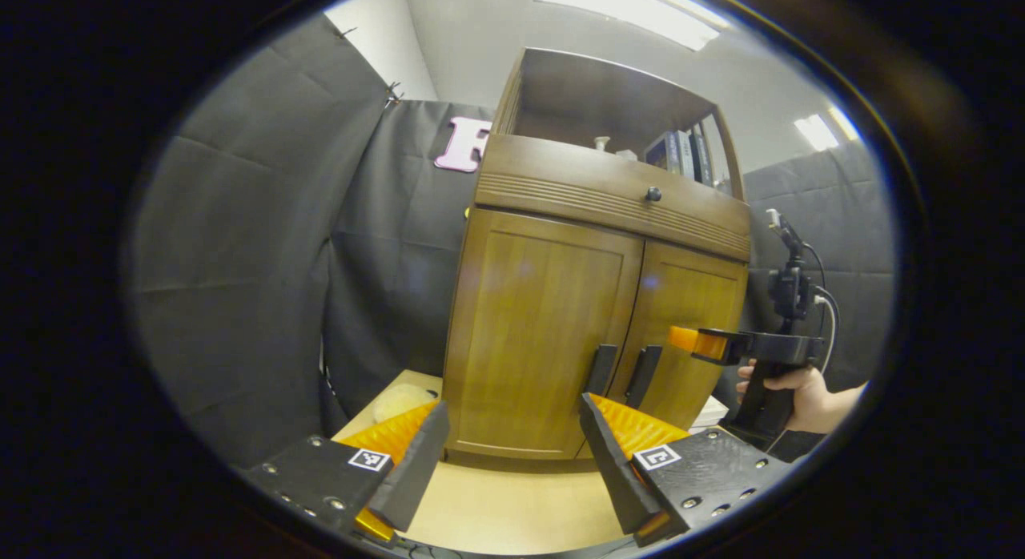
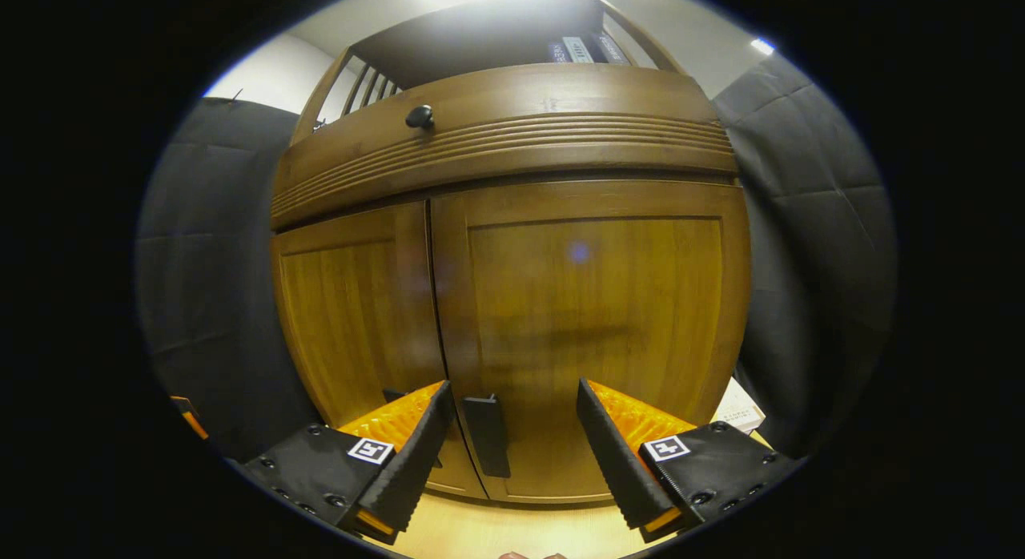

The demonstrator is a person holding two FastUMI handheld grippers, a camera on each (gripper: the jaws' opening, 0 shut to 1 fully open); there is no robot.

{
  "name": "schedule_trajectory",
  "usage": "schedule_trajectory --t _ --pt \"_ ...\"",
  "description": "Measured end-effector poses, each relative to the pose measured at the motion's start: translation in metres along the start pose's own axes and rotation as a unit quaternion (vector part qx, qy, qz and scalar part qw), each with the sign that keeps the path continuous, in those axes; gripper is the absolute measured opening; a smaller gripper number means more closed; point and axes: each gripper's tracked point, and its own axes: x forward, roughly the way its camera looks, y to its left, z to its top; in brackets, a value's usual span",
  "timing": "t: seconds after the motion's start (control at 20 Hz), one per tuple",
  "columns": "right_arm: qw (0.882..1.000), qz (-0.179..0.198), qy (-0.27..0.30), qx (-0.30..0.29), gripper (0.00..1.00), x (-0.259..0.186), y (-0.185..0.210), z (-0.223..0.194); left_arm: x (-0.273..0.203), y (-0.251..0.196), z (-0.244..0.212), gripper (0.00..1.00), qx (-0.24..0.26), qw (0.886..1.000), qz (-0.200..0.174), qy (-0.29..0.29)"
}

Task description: Open the right door of the double-door shoe cabinet with the right hand, and open the left door with the left hand.

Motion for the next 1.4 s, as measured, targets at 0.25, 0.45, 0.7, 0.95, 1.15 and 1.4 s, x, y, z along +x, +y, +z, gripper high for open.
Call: schedule_trajectory --t 0.25,0.45,0.7,0.95,1.15,1.4 --pt "1.000 -0.008 0.022 -0.003 0.93 0.016 0.004 -0.019 0.004 0.022 -0.006 0.94 -0.031 0.999 0.002 0.011" --pt "0.999 -0.019 0.041 -0.014 0.98 0.036 0.011 -0.031 0.008 0.026 -0.006 0.94 -0.030 0.999 0.001 0.023" --pt "0.997 -0.031 0.067 -0.001 0.93 0.060 0.017 -0.045 0.013 0.018 0.009 0.94 -0.006 1.000 -0.004 0.029" --pt "0.996 -0.029 0.076 0.025 0.74 0.064 0.021 -0.055 0.019 0.006 0.016 0.94 0.011 0.999 -0.010 0.035" --pt "0.996 -0.028 0.081 0.012 0.40 0.065 0.025 -0.061 0.019 0.008 0.015 0.94 0.005 0.999 -0.016 0.040" --pt "0.997 -0.021 0.069 0.000 0.26 0.066 0.028 -0.061 0.019 0.006 0.011 0.94 0.009 0.998 -0.028 0.050"
